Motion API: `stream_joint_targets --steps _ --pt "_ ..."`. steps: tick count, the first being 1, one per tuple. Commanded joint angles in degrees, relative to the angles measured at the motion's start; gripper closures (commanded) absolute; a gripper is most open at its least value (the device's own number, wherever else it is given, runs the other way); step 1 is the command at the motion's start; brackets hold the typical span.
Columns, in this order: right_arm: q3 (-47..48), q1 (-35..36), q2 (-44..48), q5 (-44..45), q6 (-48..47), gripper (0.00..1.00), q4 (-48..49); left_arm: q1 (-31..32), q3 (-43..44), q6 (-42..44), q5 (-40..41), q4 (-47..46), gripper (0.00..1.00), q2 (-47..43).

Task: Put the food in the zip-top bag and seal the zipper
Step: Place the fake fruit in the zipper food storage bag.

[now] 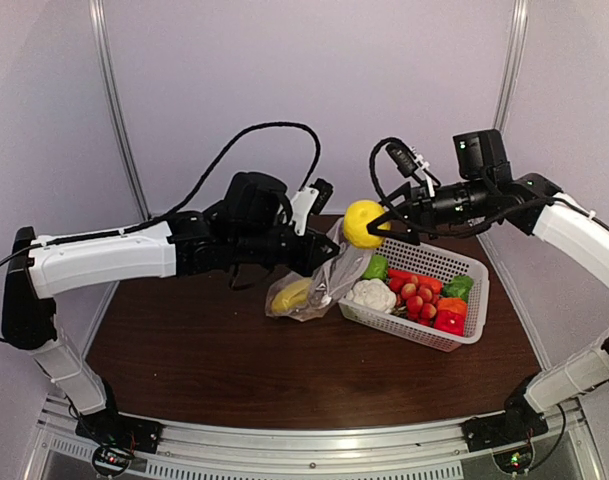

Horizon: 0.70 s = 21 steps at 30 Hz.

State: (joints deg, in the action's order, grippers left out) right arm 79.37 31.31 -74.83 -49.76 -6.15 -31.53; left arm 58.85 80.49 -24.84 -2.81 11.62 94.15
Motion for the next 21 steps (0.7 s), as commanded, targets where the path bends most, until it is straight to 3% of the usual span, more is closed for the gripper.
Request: stream_joint_targets --steps 1,12,21 --pt "1.98 2.85 -3.37 -0.44 0.53 0.47 3.44 -0.38 1.97 -2.37 -1.65 -0.36 1.00 -2.29" --pt "-3.59 3.54 -3.68 5.97 -2.72 0.46 6.01 -0.29 1.68 -5.48 -5.75 -2.43 1.00 -6.74" --pt "2.03 6.02 -6.77 13.45 -0.43 0.46 3.07 -0.31 1.00 -5.22 -6.24 -2.34 1.00 -6.88"
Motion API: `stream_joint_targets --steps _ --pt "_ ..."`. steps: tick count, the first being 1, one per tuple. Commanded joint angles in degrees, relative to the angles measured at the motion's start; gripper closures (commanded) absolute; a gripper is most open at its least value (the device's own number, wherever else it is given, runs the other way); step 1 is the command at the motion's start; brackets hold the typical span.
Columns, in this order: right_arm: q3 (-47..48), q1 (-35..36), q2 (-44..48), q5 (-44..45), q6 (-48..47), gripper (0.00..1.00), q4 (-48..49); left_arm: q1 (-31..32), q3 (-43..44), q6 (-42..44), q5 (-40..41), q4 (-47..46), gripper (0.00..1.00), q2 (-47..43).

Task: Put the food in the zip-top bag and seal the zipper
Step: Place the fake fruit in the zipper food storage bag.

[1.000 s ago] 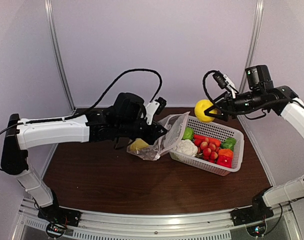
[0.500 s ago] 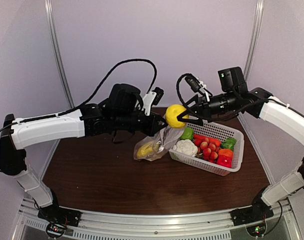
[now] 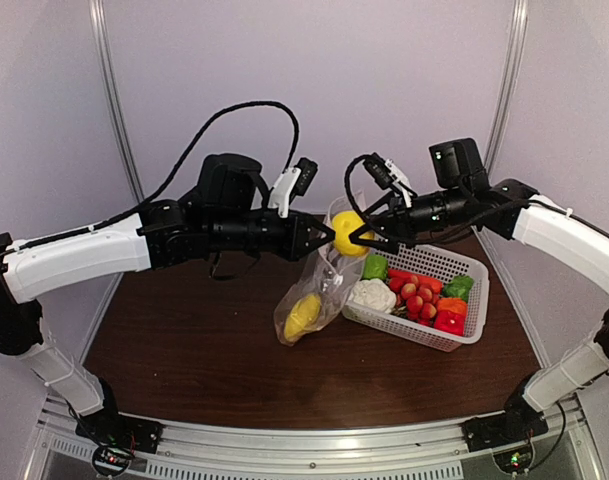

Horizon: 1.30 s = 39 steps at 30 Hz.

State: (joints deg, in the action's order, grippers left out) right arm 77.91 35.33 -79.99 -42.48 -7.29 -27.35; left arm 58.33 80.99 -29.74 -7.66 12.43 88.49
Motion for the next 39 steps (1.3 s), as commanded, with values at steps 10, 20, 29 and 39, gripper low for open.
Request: stream_joint_targets --steps 10,20,29,39 --pt "6.44 5.71 -4.87 13.62 -1.64 0.36 -6.04 0.24 0.42 0.72 0.68 -1.81 1.00 -1.35" --pt "10.82 5.34 0.09 11.22 -6.32 0.09 -13.00 0.21 -0.06 2.50 4.26 0.26 1.00 -1.76" --pt "8.15 -1.62 7.97 6.97 -8.73 0.08 -16.46 -0.24 1.35 7.78 11.32 4.06 1.00 -1.17" --pt "-3.89 -19.43 10.71 7.99 -8.83 0.14 -13.42 -0.32 11.15 22.51 17.33 17.83 1.00 0.65"
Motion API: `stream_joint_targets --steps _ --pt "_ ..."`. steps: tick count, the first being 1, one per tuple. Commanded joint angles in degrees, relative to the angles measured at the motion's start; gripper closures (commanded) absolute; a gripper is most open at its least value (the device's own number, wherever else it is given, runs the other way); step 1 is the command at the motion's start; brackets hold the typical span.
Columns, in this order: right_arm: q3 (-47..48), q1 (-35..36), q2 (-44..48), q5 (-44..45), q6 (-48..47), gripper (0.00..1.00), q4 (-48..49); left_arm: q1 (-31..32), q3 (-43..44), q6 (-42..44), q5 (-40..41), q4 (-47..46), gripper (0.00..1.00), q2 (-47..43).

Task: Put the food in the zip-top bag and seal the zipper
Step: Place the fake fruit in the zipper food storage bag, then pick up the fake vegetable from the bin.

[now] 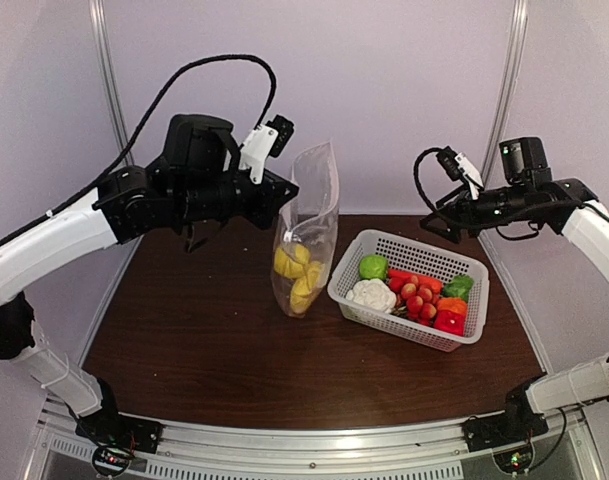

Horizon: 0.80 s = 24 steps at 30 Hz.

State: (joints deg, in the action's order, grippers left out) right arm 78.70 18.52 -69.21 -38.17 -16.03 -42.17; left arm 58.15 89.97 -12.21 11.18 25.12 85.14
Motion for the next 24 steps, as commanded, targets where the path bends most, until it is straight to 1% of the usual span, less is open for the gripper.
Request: stream_joint_targets --steps 1,3,6,9,11,14,19,22,24 --pt "-5.37 -2.62 -0.96 5.98 -0.63 0.15 1.59 -0.14 2.18 4.51 -3.47 5.98 1.00 5.23" --pt "-6.20 -2.62 -3.35 9.33 -1.54 0.18 0.92 -0.14 -0.15 3.45 -4.59 4.37 1.00 5.23" --pt "-7.06 -2.67 -6.76 12.28 -2.09 0.20 0.10 -0.16 -4.51 4.63 -3.75 -0.50 1.00 2.82" --pt "-7.46 -2.58 -9.66 13.71 -2.43 0.20 -0.32 -0.36 -5.25 5.94 -1.88 -1.65 1.00 2.28" --pt "-7.63 -2.53 -11.29 14.60 -2.56 0.21 0.06 -0.78 -6.39 6.47 -2.65 -2.59 1.00 2.74" --pt "-7.56 -2.46 -13.89 15.98 -2.38 0.22 0.95 -1.19 -7.79 6.29 -5.40 -3.69 1.00 4.01" --pt "-5.29 -2.31 -18.27 16.55 -3.86 0.21 -4.89 -2.09 -9.66 3.58 -10.96 -6.10 1.00 4.30" --pt "-6.13 -2.33 -18.28 17.84 -4.73 0.20 -7.10 -3.71 -11.69 1.34 -18.01 -8.36 1.00 3.10" --pt "-7.08 -2.34 -17.31 19.32 -5.01 0.20 -7.89 -4.36 -13.25 0.16 -20.76 -10.23 1.00 1.88"
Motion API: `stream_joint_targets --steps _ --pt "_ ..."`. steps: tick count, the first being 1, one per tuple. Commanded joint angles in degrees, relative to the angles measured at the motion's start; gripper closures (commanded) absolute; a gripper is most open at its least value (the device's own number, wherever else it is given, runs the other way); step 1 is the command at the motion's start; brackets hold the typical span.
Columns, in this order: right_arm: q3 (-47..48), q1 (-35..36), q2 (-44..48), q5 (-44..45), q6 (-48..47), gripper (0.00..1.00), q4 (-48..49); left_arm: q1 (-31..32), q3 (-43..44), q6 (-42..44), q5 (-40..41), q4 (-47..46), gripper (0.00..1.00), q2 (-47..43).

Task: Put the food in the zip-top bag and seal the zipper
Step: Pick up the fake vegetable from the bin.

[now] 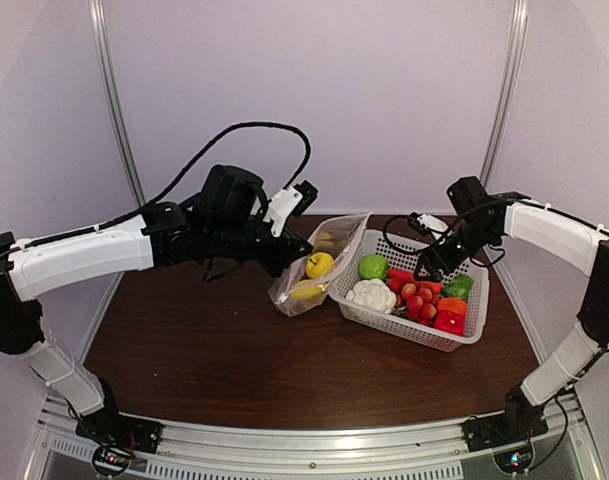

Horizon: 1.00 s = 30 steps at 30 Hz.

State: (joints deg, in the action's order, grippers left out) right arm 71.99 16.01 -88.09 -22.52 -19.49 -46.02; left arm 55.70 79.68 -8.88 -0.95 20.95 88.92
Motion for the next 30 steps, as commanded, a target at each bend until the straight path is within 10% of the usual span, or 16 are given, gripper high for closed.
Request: stream_joint_targets --steps 1,30 --pt "-0.88 0.16 2.10 4.12 -1.70 0.20 -4.33 -2.11 -3.61 -3.61 -9.56 -6.89 1.00 -2.54" --pt "-10.03 0.06 5.25 9.04 -4.99 0.05 -15.50 -3.23 -7.17 -6.08 -11.46 -9.24 1.00 -5.78"
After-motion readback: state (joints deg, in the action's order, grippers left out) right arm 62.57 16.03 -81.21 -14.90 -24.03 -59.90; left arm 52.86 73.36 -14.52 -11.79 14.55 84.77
